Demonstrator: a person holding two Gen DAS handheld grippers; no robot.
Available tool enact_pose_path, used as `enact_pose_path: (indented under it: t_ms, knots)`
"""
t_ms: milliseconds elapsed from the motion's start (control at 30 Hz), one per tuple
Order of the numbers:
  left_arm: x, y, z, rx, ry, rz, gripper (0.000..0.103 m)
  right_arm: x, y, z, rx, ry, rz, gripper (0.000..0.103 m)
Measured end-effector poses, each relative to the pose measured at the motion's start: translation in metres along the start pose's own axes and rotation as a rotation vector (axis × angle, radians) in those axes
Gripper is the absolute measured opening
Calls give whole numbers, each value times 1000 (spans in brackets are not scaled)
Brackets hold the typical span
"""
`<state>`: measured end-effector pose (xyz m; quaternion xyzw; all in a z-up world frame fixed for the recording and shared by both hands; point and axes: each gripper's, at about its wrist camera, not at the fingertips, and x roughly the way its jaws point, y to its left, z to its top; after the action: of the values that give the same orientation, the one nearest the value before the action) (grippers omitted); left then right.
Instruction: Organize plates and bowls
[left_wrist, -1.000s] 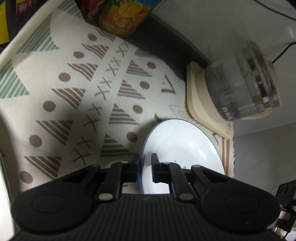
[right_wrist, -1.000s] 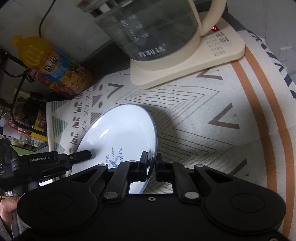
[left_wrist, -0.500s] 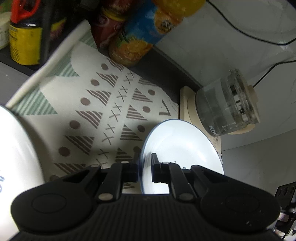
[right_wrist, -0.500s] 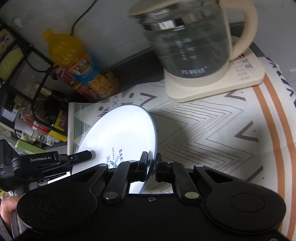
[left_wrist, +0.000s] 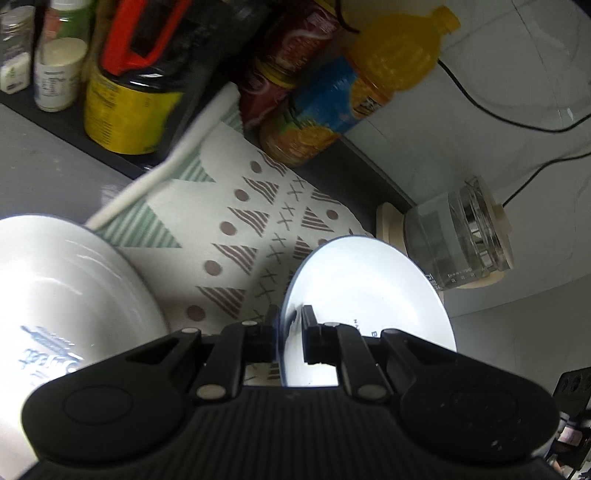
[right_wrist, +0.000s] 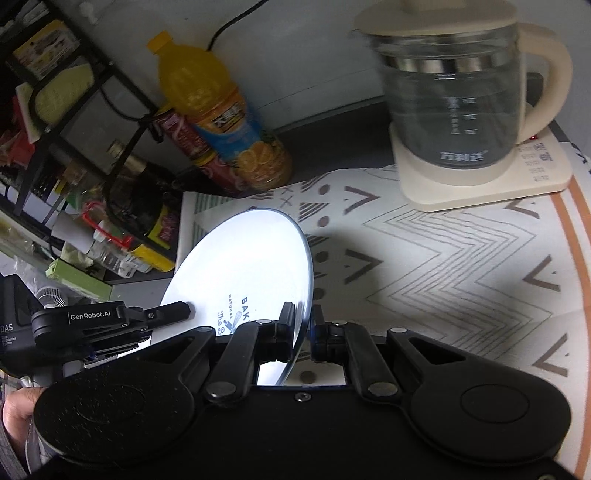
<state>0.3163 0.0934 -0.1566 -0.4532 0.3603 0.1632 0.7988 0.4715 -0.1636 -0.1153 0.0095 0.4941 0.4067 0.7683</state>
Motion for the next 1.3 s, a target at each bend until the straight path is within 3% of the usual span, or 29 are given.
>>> enact_pose_path:
  t_ms: [833, 1300]
  knots:
    - [-83, 113, -7, -128, -82, 77, 10, 50, 100, -44, -100, 101, 80, 9]
    - [-91, 151, -20, -175, -74, 108, 10, 70, 127, -68, -139, 151, 69, 9]
